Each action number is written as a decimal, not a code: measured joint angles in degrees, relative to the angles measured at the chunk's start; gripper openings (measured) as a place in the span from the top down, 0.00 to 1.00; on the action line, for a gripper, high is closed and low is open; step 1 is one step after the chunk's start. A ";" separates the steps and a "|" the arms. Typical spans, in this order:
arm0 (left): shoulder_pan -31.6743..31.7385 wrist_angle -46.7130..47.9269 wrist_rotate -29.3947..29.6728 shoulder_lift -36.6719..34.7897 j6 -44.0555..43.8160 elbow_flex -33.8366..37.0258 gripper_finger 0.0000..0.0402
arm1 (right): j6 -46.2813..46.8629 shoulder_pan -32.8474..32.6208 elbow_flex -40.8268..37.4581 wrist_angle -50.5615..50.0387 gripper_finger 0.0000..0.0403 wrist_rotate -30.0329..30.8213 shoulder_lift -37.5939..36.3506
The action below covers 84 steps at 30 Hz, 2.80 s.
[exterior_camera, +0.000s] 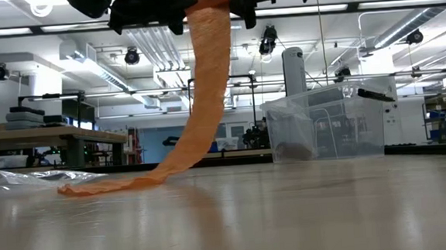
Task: Roll bandage
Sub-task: Roll the orange bandage on the table
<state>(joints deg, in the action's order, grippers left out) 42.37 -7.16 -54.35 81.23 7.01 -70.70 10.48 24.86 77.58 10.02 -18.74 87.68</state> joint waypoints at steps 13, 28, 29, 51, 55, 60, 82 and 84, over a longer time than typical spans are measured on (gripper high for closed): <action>0.37 -0.30 3.95 -0.24 -1.52 0.00 0.76 | -4.65 -0.36 -0.07 1.69 0.84 2.55 0.00; 4.81 0.77 0.39 -0.02 -3.69 0.40 0.37 | -26.01 -4.52 -0.07 6.26 0.87 4.22 0.03; 5.30 0.74 0.45 -0.02 -3.53 0.44 0.35 | -26.50 -4.78 -0.07 6.36 0.88 4.22 0.04; 7.01 -1.03 -15.63 1.40 -2.09 0.26 0.27 | -40.36 -5.10 0.02 11.09 0.87 9.88 3.26; 6.99 -1.31 -15.77 1.34 -7.91 -0.06 0.30 | -47.87 -5.11 0.02 11.02 0.88 9.97 3.26; 7.04 -1.30 -24.74 1.33 -13.90 -0.66 0.27 | -55.66 -5.11 0.02 10.20 0.87 9.68 3.22; 6.56 -1.58 -20.44 1.14 -23.45 -1.69 0.22 | -80.17 -5.22 -0.02 5.06 0.86 9.55 3.17; 6.47 -1.44 -19.47 1.14 -22.45 -1.43 0.24 | -80.19 -5.22 0.12 5.08 0.87 9.66 3.17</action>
<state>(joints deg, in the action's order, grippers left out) 48.84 -8.60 -73.83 82.37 -15.44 -72.13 -69.71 19.64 77.71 15.10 -9.08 90.85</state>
